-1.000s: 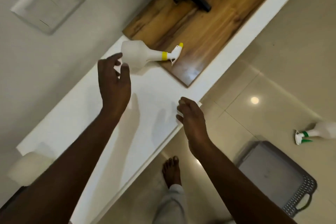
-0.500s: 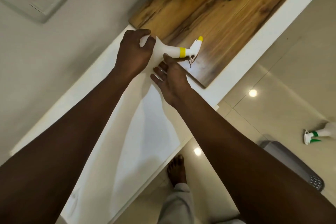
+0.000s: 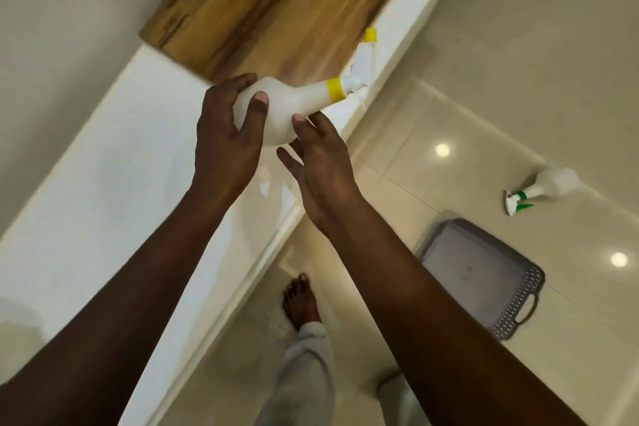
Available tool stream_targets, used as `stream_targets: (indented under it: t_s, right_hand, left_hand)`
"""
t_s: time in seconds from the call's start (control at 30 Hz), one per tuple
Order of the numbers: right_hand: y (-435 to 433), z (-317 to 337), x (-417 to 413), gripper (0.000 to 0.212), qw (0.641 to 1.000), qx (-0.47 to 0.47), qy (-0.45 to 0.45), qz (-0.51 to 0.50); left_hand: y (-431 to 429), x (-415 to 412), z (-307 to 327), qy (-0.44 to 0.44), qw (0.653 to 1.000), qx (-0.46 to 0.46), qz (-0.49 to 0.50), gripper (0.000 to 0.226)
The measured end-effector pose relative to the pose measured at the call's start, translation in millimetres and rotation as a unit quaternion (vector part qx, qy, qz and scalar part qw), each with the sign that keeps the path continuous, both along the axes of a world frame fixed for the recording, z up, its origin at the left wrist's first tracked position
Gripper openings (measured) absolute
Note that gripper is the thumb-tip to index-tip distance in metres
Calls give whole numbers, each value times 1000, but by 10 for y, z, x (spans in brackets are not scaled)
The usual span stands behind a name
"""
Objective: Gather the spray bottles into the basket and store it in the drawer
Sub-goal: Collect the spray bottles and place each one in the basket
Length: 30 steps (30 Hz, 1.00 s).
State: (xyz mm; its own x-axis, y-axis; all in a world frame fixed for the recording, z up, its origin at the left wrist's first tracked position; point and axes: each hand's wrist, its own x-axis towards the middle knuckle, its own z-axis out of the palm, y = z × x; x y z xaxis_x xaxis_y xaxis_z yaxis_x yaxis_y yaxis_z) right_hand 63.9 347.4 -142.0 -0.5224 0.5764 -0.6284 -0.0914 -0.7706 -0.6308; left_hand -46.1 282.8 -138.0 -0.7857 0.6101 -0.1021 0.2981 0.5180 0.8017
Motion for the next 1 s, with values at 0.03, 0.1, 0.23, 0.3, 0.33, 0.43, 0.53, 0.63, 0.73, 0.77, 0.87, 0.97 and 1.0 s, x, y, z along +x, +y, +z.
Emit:
stream_targets:
  t_s: [0.03, 0.1, 0.23, 0.3, 0.33, 0.43, 0.53, 0.63, 0.73, 0.77, 0.87, 0.97, 1.0]
  right_hand:
    - [46, 19, 213, 31, 1000, 13, -7, -6]
    - [132, 37, 632, 31, 999, 36, -23, -24]
    - [318, 1, 1542, 36, 992, 77, -72, -68]
    - [409, -70, 2028, 41, 985, 104, -118, -77]
    - [448, -127, 2265, 43, 981, 116, -136, -82]
    - [534, -335, 2926, 49, 969, 144, -179, -93]
    - [599, -652, 3502, 53, 955, 157, -237, -86]
    - [643, -1038, 3976, 51, 942, 151, -289, -77]
    - [691, -1478, 4364, 51, 925, 183, -329, -50]
    - [703, -1643, 4477, 51, 918, 197, -342, -38]
    - [735, -2180, 4752, 56, 905, 220, -364, 2]
    - [758, -2693, 4929, 52, 902, 229, -364, 39]
    - [773, -2855, 4972, 52, 899, 234, -368, 48]
  left_hand:
    - [53, 201, 3, -5, 1000, 5, -8, 42]
    - [159, 591, -11, -15, 999, 5, -28, 43]
    - [373, 1435, -118, -47, 995, -4, -85, 48]
    - [485, 1873, -227, -56, 991, -22, -121, 49]
    - [538, 2083, -297, -61, 988, -33, -135, 48]
    - [668, 2668, -558, -101, 981, -64, -154, 45]
    - [795, 3232, -890, -147, 972, -76, -164, 43]
    - [907, 3694, -1255, -185, 962, -107, -172, 43]
    - [999, 4068, -1665, -229, 947, -140, -178, 46]
    - [1018, 4183, -1827, -238, 944, -149, -175, 47]
    - [1061, 4469, -2306, -258, 936, -174, -167, 49]
    - [1076, 4643, -2780, -273, 929, -193, -156, 49]
    - [1082, 4689, -2939, -279, 928, -196, -153, 48]
